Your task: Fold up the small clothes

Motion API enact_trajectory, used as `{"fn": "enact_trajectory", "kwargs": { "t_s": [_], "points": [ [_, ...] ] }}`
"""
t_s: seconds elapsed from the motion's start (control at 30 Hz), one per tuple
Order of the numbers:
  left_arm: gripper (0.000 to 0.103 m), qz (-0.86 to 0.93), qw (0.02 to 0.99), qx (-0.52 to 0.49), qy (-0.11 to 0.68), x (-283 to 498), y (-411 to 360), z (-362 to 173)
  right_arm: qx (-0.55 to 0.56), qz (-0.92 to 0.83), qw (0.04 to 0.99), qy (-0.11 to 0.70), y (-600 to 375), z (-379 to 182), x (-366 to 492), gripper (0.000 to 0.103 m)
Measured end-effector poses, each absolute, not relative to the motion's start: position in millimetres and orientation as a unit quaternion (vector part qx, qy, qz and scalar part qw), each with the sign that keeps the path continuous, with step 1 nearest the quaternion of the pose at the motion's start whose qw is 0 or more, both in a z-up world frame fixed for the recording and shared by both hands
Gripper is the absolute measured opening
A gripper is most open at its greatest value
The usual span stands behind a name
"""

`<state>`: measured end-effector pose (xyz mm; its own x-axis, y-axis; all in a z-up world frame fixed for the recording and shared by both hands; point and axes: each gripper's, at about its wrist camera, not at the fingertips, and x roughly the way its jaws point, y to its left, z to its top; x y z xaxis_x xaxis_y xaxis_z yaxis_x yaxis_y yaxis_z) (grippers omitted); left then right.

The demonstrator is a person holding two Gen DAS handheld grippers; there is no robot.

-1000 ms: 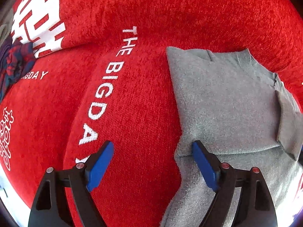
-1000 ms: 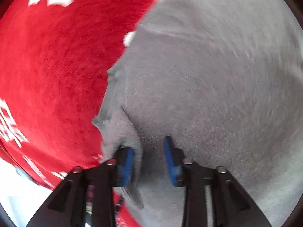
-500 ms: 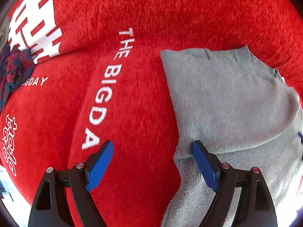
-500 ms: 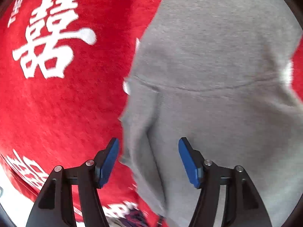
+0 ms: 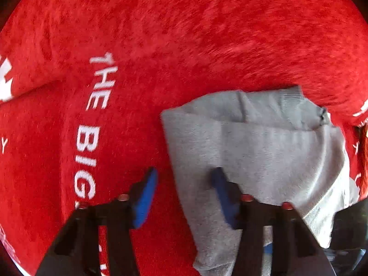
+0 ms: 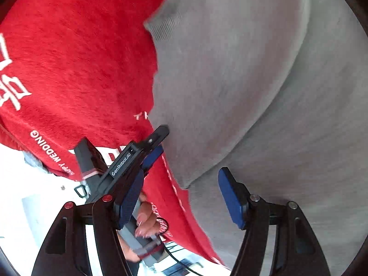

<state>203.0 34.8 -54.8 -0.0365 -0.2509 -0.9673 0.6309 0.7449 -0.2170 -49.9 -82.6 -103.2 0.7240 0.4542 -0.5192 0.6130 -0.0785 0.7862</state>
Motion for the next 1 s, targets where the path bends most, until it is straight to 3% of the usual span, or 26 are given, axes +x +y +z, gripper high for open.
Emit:
{"fn": "enact_trajectory", "kwargs": {
  "t_s": [0.03,0.07,0.1,0.43,0.53,0.57,0.6,0.67,0.87,0.93,0.97,1.0],
  "points": [
    [0.015,-0.341,0.672,0.146,0.641,201.5,32.8,-52.6,0.736,-0.082,0.569,0.359,-79.1,-106.9,-49.5,0.058],
    [0.014,-0.344,0.673,0.149,0.637,201.3,32.2,-49.8,0.738,-0.090,0.564,0.359,-77.4,-107.9,-48.2,0.017],
    [0.010,-0.351,0.673,0.153,0.633,202.9,31.8,-45.5,0.745,-0.097,0.557,0.352,-72.9,-112.7,-51.2,0.006],
    [0.010,-0.363,0.681,0.207,0.601,203.8,40.4,-45.1,0.774,-0.088,0.525,0.342,-35.9,-119.9,-60.7,0.007],
    [0.010,-0.360,0.686,0.211,0.596,195.4,38.1,-37.6,0.707,-0.086,0.583,0.391,-68.0,-87.3,-80.1,0.013],
    [0.010,-0.358,0.690,0.211,0.593,191.8,36.7,-33.7,0.681,-0.094,0.611,0.393,-83.3,-74.4,-90.3,0.020],
    [0.010,-0.358,0.693,0.209,0.591,190.4,35.2,-29.8,0.652,-0.119,0.638,0.392,-105.3,-60.9,-105.2,0.044],
    [0.010,-0.357,0.697,0.208,0.587,186.9,33.5,-24.4,0.617,-0.186,0.669,0.371,-155.1,-45.3,-140.5,0.072],
    [0.010,-0.337,0.703,0.215,0.588,169.4,34.9,-25.9,0.647,-0.281,0.634,0.316,-253.9,-61.3,-194.7,0.069],
    [0.010,-0.331,0.705,0.214,0.589,166.1,33.7,-27.5,0.656,-0.261,0.631,0.321,-269.3,-72.0,-195.3,0.034],
    [0.010,-0.329,0.706,0.214,0.589,164.7,31.9,-28.3,0.653,-0.258,0.632,0.328,-266.6,-72.0,-188.1,0.007],
    [0.010,-0.327,0.707,0.215,0.589,163.8,30.6,-29.2,0.645,-0.261,0.641,0.324,-264.9,-66.8,-194.7,0.007]
  ]
}}
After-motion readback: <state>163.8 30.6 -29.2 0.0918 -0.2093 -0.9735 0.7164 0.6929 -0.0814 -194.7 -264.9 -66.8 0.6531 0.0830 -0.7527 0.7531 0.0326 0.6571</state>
